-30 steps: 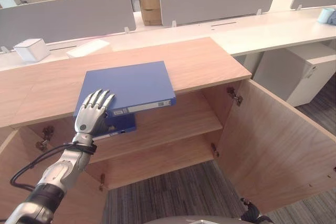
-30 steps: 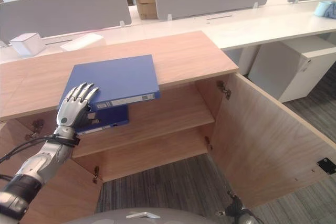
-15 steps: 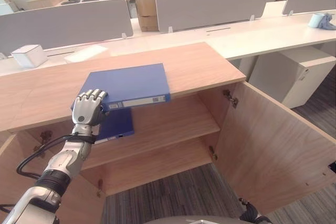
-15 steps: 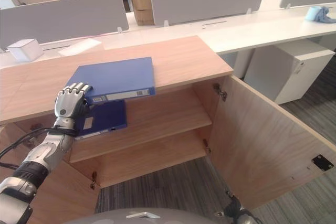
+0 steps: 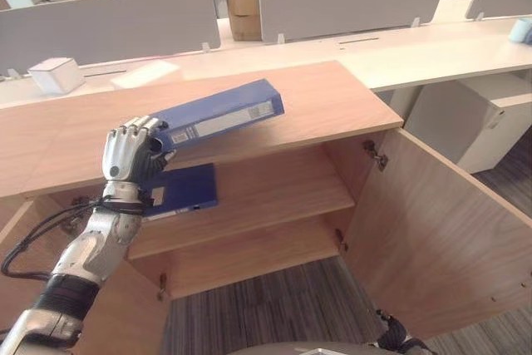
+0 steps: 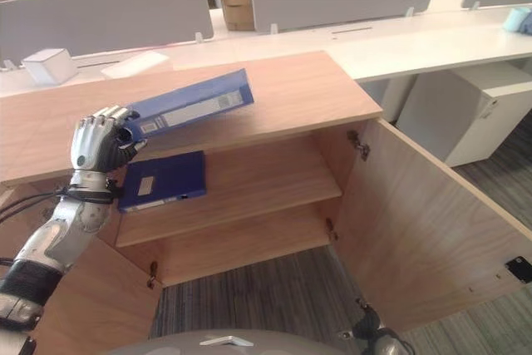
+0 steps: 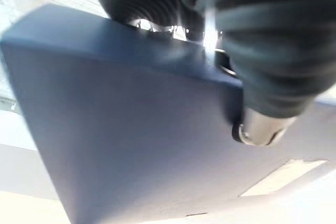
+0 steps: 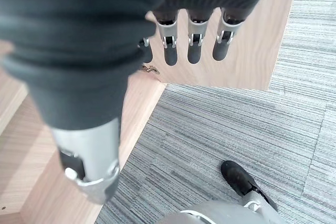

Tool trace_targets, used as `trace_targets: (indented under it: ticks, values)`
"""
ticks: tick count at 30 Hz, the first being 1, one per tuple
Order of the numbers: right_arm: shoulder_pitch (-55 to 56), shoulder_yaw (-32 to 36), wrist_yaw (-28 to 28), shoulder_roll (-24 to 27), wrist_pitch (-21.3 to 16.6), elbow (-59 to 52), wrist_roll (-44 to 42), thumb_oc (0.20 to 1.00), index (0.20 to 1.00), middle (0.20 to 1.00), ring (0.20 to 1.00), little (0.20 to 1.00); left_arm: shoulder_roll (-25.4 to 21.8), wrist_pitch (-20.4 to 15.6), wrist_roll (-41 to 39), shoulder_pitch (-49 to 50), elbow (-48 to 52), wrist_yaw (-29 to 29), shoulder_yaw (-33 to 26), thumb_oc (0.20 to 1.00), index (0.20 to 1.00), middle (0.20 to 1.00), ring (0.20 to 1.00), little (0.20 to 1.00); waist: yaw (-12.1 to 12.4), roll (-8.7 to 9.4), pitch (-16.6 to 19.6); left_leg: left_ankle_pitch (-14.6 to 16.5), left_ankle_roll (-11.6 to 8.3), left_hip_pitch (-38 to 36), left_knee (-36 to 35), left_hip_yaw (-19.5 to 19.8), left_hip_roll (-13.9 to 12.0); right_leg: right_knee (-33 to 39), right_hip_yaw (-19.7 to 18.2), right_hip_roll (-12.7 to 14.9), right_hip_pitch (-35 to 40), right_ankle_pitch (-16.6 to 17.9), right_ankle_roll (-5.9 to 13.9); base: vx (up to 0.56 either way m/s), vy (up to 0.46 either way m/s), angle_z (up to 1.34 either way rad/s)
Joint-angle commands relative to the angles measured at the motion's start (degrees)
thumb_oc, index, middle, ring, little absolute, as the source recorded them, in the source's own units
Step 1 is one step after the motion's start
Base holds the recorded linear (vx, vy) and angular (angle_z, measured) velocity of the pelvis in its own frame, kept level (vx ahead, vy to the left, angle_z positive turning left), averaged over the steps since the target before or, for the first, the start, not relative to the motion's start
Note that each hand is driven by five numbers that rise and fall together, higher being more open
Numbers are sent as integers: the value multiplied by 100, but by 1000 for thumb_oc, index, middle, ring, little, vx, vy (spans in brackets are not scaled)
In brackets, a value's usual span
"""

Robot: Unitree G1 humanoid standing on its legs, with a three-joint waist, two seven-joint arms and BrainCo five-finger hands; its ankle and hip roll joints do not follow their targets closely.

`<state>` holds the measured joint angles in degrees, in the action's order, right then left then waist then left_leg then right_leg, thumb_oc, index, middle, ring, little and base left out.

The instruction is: Put the empty folder in the office cabinet

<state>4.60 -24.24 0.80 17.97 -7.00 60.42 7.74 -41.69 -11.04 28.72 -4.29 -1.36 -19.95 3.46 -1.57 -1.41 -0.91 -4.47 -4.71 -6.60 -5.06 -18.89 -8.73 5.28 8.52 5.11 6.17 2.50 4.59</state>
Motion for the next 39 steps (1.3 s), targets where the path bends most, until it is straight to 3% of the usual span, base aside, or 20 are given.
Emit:
trace_targets:
  ticks: [1, 4, 6, 7, 8, 11, 14, 17, 20, 23, 32, 39]
  values:
    - [-465, 2, 38, 77, -63, 47, -232, 1000, 1000, 1000, 1000, 1000, -218, -423, -1076, -421, 99, 196, -311, 200, 200, 200, 200, 200, 15, 130, 107, 220, -371, 41, 6, 435, -326, -43, -10, 564, 93, 21, 466, -15, 6, 9]
    - [-469, 55, 112, 102, -63, -72, -286, 1000, 1000, 1000, 1000, 1000, 21, -809, -2311, -201, 840, 357, -732, 200, 200, 200, 200, 200, 71, 158, 115, 212, -360, 46, 6, 477, -319, -38, 9, 566, 106, 30, 463, -15, 5, 5]
    - [-471, 54, 114, 105, -62, -73, -287, 1000, 1000, 1000, 1000, 1000, 19, -807, -2338, -188, 856, 380, -752, 200, 200, 200, 200, 200, 68, 156, 113, 212, -360, 46, 6, 478, -318, -38, 10, 566, 107, 30, 463, -11, 2, 7]
    - [-494, 41, 145, 113, -63, -81, -286, 1000, 1000, 1000, 1000, 1000, 136, -957, -3047, -219, 1100, 611, -855, 200, 200, 200, 200, 200, 88, 157, 115, 200, -358, 56, 6, 493, -317, -39, 29, 567, 112, 30, 464, -14, 3, 9]
    - [-494, 41, 145, 113, -63, -81, -286, 1000, 1000, 1000, 1000, 1000, 136, -957, -3047, -219, 1100, 611, -855, 200, 200, 200, 200, 200, 88, 157, 115, 200, -358, 56, 6, 493, -317, -39, 29, 567, 112, 30, 464, -21, 3, 5]
    - [-519, 36, 239, 195, -99, -422, -313, 1000, 1000, 1000, 1000, 1000, 352, -1161, -4275, -318, 1502, 1087, -996, 200, 200, 200, 200, 200, 101, 165, 127, 192, -352, 68, 6, 525, -308, -40, 44, 567, 128, 18, 457, -14, 3, 3]
    - [-504, 65, 275, 286, -150, -830, -373, 1000, 1000, 1000, 1000, 1000, 573, -1226, -5133, -360, 1746, 1464, -989, 200, 200, 200, 200, 200, 102, 167, 117, 189, -342, 64, 6, 537, -302, -44, 50, 571, 138, 16, 453, -11, 1, 3]
    - [-493, 67, 309, 330, -170, -1059, -397, 1000, 1000, 1000, 1000, 1000, 641, -1209, -5374, -334, 1815, 1585, -987, 200, 200, 200, 200, 200, 99, 169, 116, 188, -341, 59, 6, 534, -303, -45, 50, 571, 141, 15, 451, 0, 0, 0]
    - [-413, 187, 381, 607, -338, -2144, -553, 1000, 1000, 1000, 1000, 1000, 915, -1209, -6475, -223, 2126, 2163, -844, 200, 200, 200, 200, 200, 96, 184, 97, 181, -327, 64, 6, 557, -297, -51, 61, 570, 159, 4, 438, 0, 0, 0]
    - [-355, 242, 442, 735, -415, -2662, -661, 1000, 1000, 1000, 1000, 1000, 1022, -1132, -7069, -79, 2286, 2485, -668, 200, 200, 200, 200, 200, 97, 182, 72, 176, -313, 69, 6, 568, -290, -54, 76, 570, 167, 0, 435, -6, -1, 1]
    - [-110, 458, 536, 1018, -565, -3826, -871, 1000, 1000, 1000, 1000, 1000, 1169, -673, -8038, 702, 2565, 3084, -282, 200, 200, 200, 200, 200, 123, 192, -31, 175, -268, 67, 6, 598, -279, -66, 81, 561, 180, -2, 428, 0, 0, 0]
    - [244, 968, 862, 1389, -655, -5257, -1566, 1000, 1000, 1000, 1000, 1000, 1107, -462, -7852, 1450, 2234, 3219, -445, 200, 200, 200, 200, 200, 121, 215, -73, 183, -247, 66, 6, 591, -270, -70, 75, 562, 168, 1, 432, 0, 0, 0]
